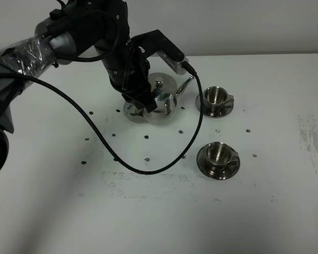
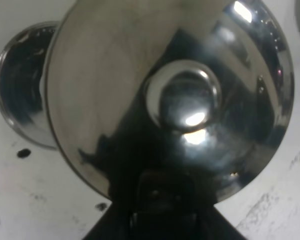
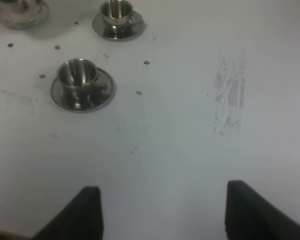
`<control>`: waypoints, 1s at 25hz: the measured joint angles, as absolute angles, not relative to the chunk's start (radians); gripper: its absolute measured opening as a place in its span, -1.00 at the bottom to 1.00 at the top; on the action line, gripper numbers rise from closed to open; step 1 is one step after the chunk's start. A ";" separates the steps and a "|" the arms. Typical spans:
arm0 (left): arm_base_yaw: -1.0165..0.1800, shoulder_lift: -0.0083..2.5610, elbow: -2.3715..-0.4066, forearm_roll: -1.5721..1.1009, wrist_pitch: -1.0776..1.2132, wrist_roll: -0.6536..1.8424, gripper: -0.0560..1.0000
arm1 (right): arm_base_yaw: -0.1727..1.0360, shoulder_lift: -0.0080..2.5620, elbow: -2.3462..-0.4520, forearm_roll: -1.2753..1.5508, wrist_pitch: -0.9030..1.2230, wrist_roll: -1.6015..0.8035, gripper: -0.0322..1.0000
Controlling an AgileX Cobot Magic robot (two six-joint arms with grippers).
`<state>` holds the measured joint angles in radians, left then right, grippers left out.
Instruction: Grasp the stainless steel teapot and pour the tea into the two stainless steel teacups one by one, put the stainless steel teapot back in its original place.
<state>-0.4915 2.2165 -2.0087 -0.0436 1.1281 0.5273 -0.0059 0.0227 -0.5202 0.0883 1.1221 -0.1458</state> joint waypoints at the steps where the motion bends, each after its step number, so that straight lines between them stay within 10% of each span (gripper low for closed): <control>1: -0.491 2.216 -2.019 -0.036 1.131 0.545 -0.50 | -0.006 0.023 -0.520 0.088 1.122 -0.146 0.11; 25: -0.453 2.216 -2.054 -0.009 0.950 1.376 -0.50 | -0.006 0.023 -0.520 0.088 1.122 -0.146 0.11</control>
